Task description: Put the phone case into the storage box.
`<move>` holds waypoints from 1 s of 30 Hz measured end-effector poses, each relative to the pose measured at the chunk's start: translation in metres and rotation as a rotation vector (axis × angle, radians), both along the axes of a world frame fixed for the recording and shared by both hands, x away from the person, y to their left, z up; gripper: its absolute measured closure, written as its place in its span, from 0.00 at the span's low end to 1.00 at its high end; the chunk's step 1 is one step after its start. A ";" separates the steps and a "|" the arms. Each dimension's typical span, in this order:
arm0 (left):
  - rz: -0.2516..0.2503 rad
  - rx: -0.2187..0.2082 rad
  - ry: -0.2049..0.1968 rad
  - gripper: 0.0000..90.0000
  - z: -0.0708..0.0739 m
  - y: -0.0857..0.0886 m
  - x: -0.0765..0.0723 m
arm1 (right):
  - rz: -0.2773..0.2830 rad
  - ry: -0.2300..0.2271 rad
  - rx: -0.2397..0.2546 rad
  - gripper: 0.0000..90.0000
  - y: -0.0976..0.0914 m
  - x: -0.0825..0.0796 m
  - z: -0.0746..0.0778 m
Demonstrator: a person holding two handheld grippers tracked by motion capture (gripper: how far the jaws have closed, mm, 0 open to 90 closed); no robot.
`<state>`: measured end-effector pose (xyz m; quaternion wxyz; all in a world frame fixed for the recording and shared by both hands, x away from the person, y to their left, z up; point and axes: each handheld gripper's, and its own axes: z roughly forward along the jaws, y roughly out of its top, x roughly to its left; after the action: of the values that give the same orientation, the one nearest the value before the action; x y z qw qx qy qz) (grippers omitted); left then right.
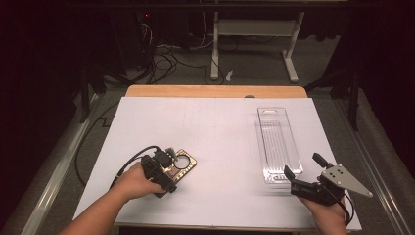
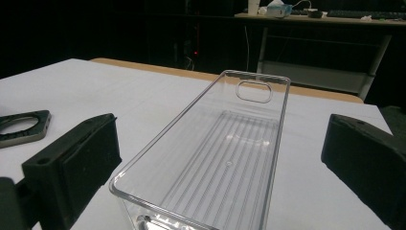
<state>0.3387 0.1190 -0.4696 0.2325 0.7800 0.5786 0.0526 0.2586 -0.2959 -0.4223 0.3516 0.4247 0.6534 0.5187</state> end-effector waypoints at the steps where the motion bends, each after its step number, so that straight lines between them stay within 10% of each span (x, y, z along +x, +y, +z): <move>1: 0.004 0.003 -0.001 0.01 -0.001 0.000 0.001 | 0.000 0.000 0.000 0.00 0.000 0.000 0.000; 30: -0.011 0.031 0.006 0.00 -0.006 -0.001 0.004 | 0.002 0.008 -0.003 0.00 0.002 0.001 -0.001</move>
<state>0.3427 0.1175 -0.4758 0.2191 0.7869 0.5739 0.0580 0.2592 -0.2939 -0.4238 0.3493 0.4256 0.6560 0.5162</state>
